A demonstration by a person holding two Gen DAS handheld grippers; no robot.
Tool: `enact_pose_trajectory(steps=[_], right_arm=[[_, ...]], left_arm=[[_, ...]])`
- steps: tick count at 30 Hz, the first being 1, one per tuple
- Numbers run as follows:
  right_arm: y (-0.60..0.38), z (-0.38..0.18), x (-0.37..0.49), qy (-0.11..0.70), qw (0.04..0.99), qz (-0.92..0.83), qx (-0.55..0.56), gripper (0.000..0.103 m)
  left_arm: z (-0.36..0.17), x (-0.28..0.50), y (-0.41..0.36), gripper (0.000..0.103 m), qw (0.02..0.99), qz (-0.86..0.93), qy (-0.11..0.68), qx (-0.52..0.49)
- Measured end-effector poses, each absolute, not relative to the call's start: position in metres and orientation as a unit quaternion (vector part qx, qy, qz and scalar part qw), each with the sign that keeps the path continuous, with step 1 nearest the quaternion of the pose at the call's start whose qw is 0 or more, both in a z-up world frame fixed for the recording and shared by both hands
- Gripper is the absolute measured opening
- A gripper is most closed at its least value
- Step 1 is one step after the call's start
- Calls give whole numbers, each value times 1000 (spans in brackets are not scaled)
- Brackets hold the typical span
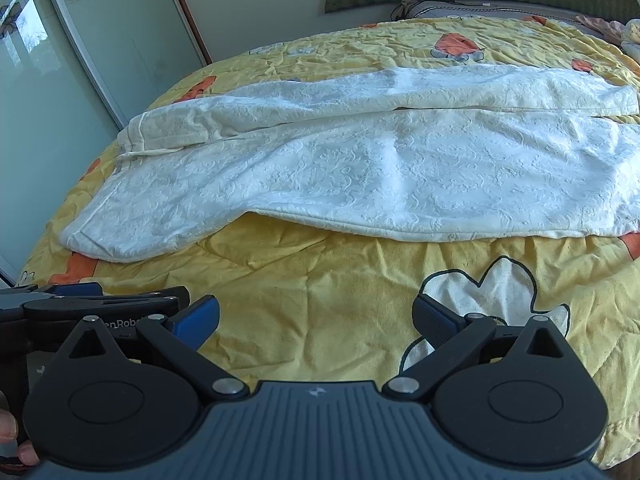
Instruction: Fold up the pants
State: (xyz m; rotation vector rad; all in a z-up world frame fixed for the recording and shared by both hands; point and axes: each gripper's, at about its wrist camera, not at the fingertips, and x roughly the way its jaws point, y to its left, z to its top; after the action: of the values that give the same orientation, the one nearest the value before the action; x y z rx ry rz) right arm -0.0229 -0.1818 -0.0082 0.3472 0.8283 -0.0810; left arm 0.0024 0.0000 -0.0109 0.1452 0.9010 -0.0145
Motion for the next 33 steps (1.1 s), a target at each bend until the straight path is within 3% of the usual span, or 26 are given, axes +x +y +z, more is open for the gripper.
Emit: enact_pose_trajectory(steps=[33], right_arm=[[-181,-10,-23,402,899,-26,172,103]], left_arm=[[-15,2,-1,101,894,-9,442,66]])
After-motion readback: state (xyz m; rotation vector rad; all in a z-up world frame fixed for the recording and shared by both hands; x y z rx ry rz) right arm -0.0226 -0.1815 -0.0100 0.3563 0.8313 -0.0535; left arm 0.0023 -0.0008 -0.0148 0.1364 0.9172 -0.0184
